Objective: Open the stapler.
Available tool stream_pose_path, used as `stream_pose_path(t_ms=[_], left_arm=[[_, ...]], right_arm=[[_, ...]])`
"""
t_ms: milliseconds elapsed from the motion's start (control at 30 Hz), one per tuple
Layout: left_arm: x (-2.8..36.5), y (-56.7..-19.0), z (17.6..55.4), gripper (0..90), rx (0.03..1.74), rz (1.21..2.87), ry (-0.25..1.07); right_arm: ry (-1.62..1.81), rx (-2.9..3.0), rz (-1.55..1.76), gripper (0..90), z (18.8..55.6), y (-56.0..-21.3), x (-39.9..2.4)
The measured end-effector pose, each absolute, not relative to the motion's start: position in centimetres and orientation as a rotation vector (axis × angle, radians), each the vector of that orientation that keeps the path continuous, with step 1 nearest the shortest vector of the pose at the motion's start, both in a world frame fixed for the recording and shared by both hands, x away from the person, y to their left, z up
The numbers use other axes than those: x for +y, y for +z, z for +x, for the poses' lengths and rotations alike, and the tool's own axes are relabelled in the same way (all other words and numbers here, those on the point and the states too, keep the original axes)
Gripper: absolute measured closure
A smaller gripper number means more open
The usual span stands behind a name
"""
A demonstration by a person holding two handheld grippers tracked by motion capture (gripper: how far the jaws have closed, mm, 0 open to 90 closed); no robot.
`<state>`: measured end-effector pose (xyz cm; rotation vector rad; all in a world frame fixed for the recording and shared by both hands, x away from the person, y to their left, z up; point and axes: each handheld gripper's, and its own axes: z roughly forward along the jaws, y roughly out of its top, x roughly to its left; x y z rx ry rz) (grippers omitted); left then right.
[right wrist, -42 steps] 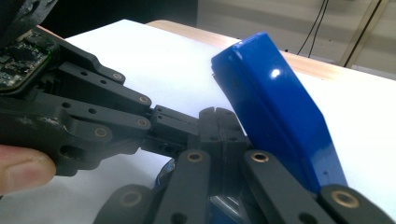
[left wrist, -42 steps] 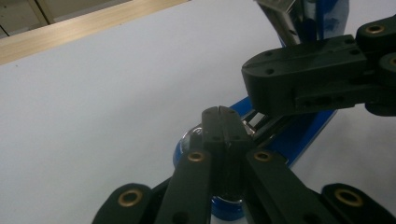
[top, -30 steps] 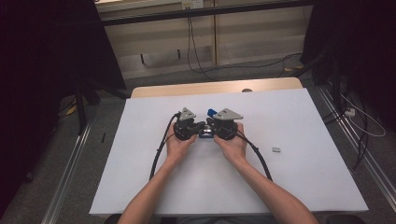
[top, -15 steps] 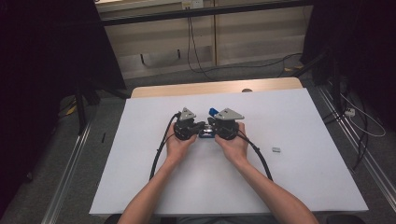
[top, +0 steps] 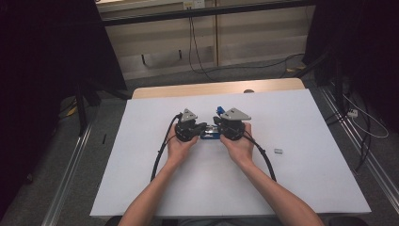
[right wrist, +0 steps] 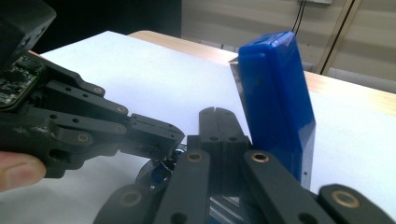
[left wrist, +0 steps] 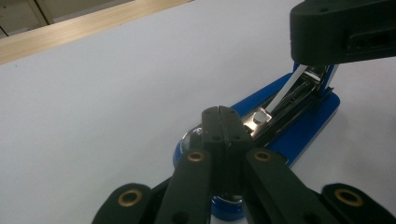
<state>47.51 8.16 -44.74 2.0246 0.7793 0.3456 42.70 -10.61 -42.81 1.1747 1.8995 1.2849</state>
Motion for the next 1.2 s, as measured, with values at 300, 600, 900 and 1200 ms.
stream_pose_path(t_ms=[300,600,900,1200], left_arm=[[8.1,-44.7,47.4,90.0,0.775,2.028,0.356],[8.1,-44.8,47.4,90.0,0.771,2.025,0.358],[8.2,-44.8,47.5,90.0,0.766,2.028,0.356],[8.2,-44.8,47.5,90.0,0.763,2.026,0.356]], right_arm=[[1.279,1.882,1.178,90.0,42.5,-42.7,-11.0],[1.281,1.834,1.176,90.0,42.1,-42.3,-11.4],[1.287,1.841,1.175,90.0,42.0,-42.0,-12.1],[1.286,1.849,1.162,90.0,41.9,-41.5,-12.6]])
